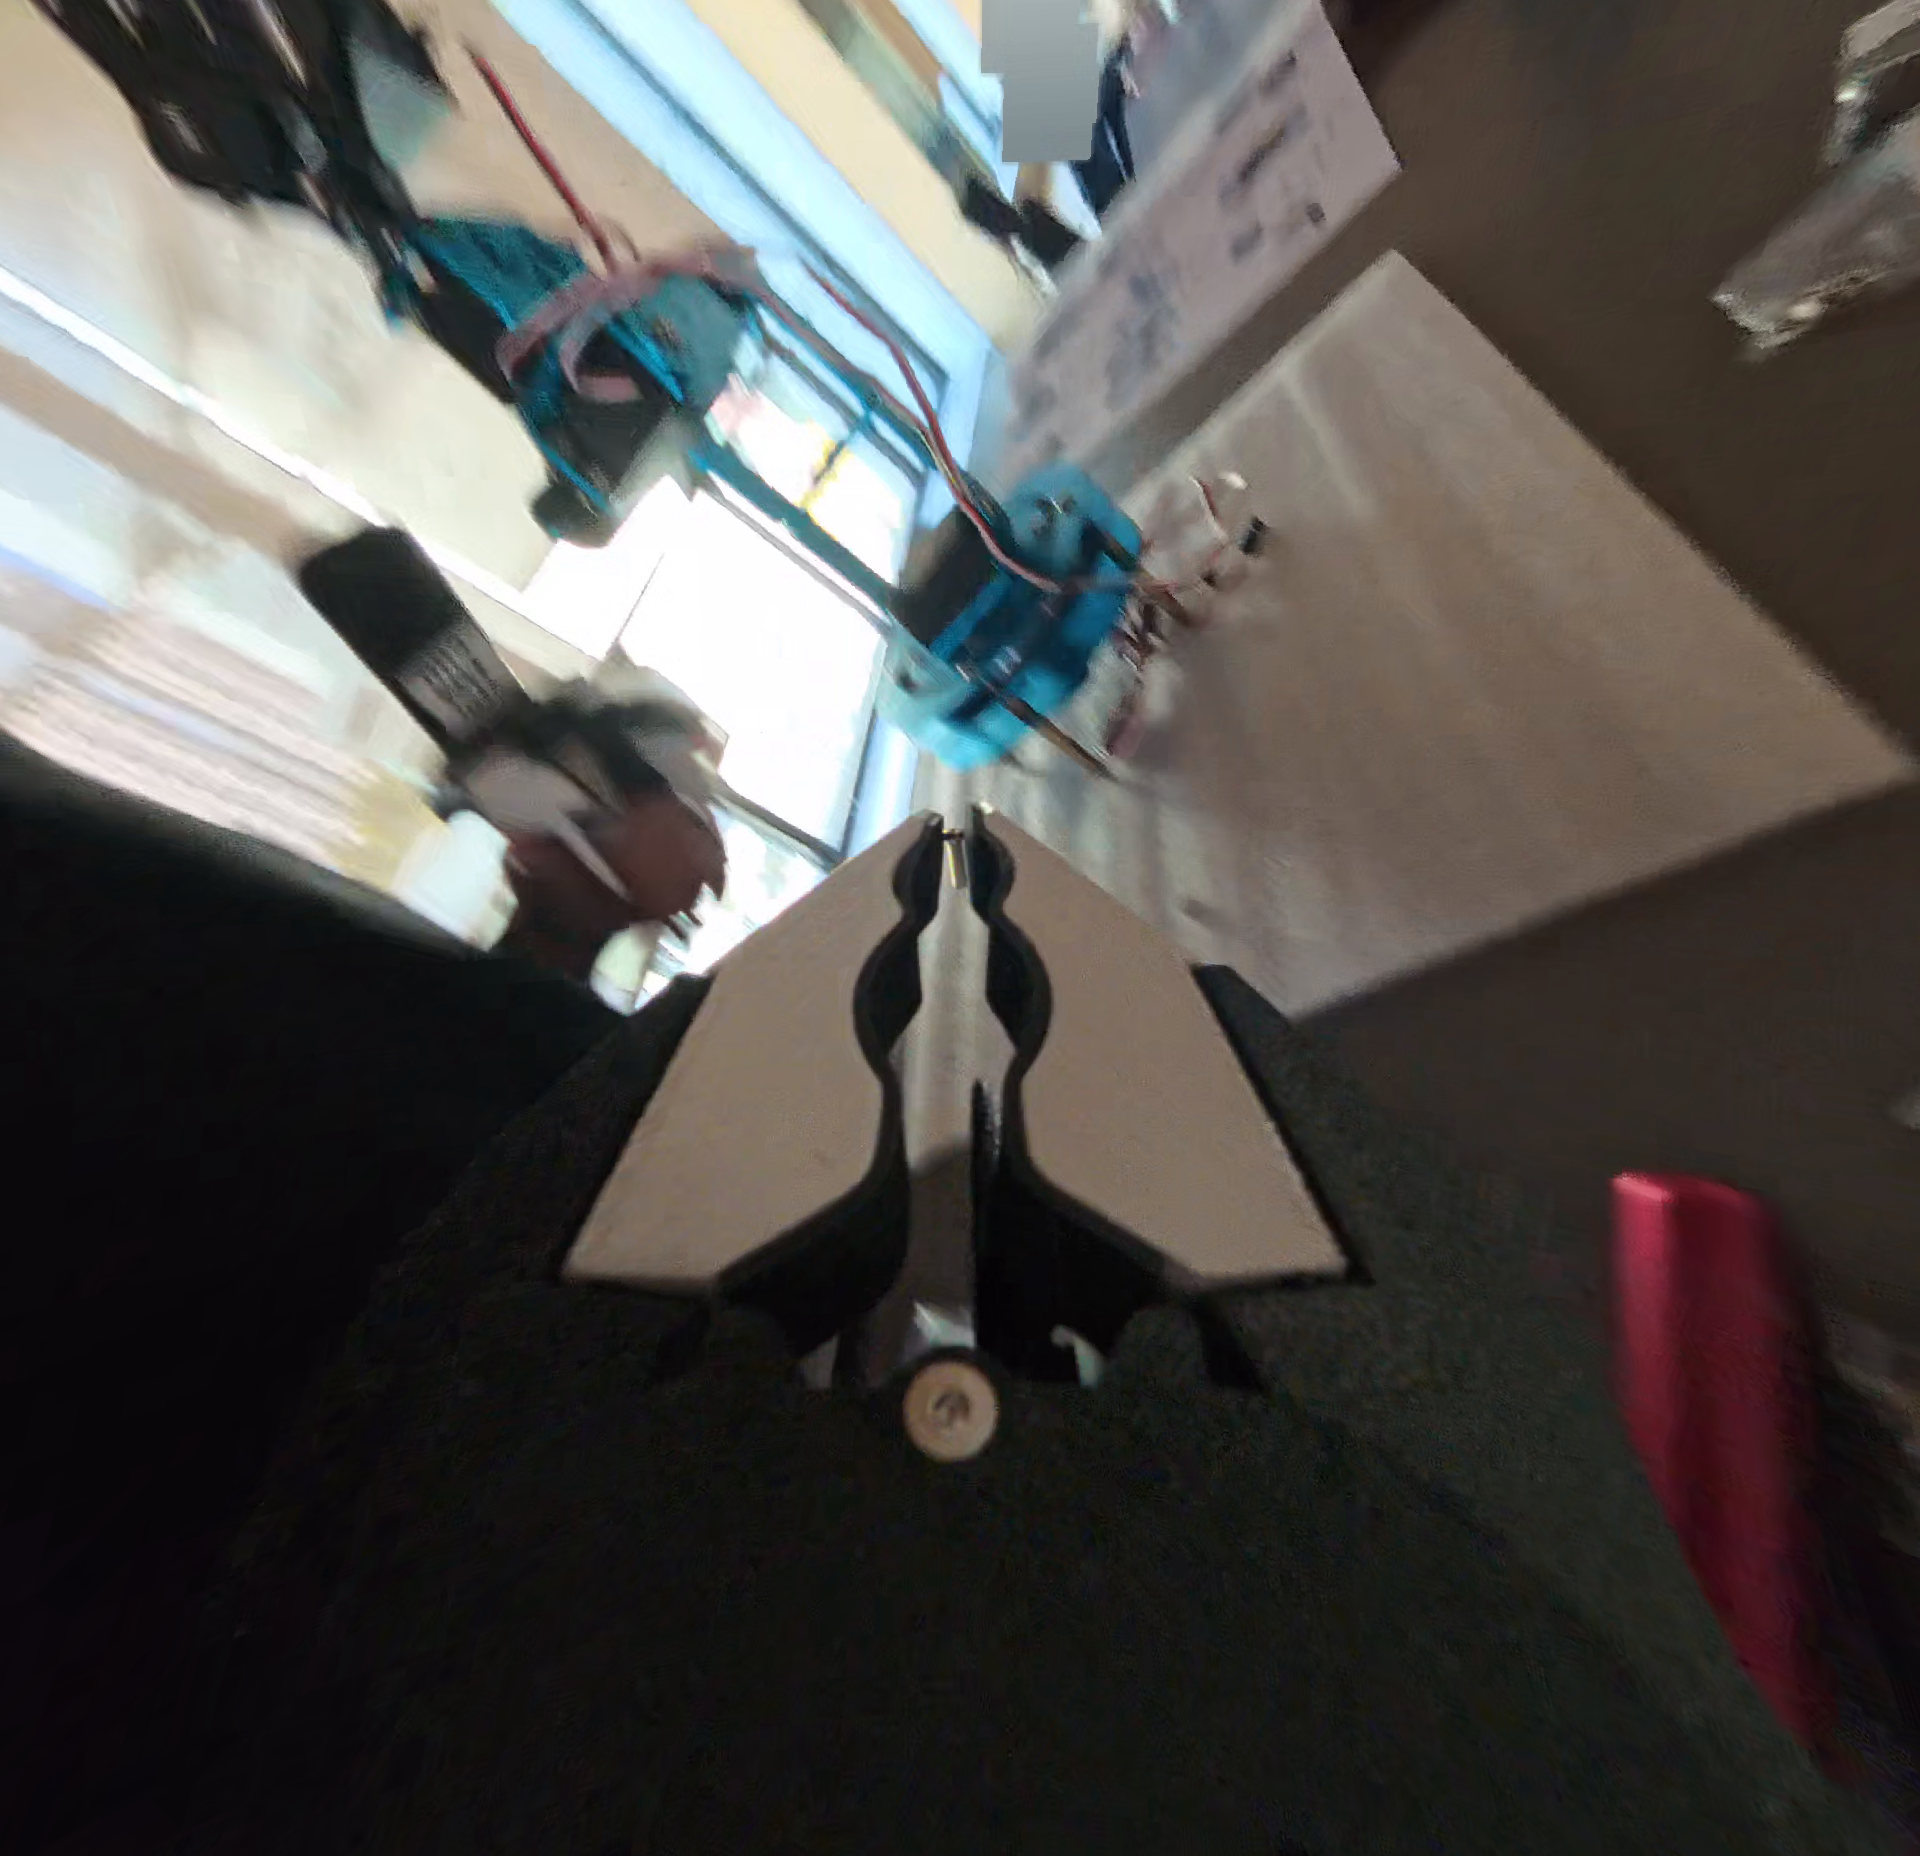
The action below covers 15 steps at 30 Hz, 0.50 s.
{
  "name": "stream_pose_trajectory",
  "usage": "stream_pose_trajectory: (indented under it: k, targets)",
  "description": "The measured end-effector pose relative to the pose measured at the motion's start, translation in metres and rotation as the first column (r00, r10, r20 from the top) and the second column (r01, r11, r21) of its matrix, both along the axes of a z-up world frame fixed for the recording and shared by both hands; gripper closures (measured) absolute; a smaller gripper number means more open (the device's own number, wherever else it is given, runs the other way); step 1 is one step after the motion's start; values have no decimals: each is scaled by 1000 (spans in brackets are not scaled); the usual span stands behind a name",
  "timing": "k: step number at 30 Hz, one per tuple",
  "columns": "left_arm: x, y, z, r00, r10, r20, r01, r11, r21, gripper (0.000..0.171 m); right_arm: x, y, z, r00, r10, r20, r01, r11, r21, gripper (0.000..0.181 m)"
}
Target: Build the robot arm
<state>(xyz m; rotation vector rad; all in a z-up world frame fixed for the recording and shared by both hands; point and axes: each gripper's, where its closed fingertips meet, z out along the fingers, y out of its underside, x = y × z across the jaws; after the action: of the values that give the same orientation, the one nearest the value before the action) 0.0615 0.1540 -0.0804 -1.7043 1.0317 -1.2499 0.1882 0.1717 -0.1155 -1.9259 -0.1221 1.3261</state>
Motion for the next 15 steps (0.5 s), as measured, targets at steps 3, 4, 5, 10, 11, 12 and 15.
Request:
stream_pose_trajectory:
  k: [3,4,5,10,11,12,15]
  targets:
    - [33,7,-23,990,122,-67,-117,990,81,134,-32,7,12,972,-39,-233,33,999,-32,178]
    - [40,12,-29,981,173,-92,-160,978,132,136,-42,9,12,961,-52,-272,41,998,-44,178]
    - [46,14,-34,972,209,-110,-189,967,169,137,-52,10,13,952,-57,-300,44,998,-48,178]
    - [54,16,-43,965,239,-107,-231,969,82,139,-83,14,13,962,-69,-262,67,998,-16,178]
    - [51,19,-42,962,257,-92,-253,966,52,143,-86,14,14,968,-64,-241,66,998,-2,179]
    - [49,21,-40,960,267,-79,-266,963,34,147,-89,14,15,974,-57,-221,61,998,10,178]
    - [45,25,-36,960,273,-67,-272,962,27,149,-96,13,14,987,-31,-160,36,999,32,178]
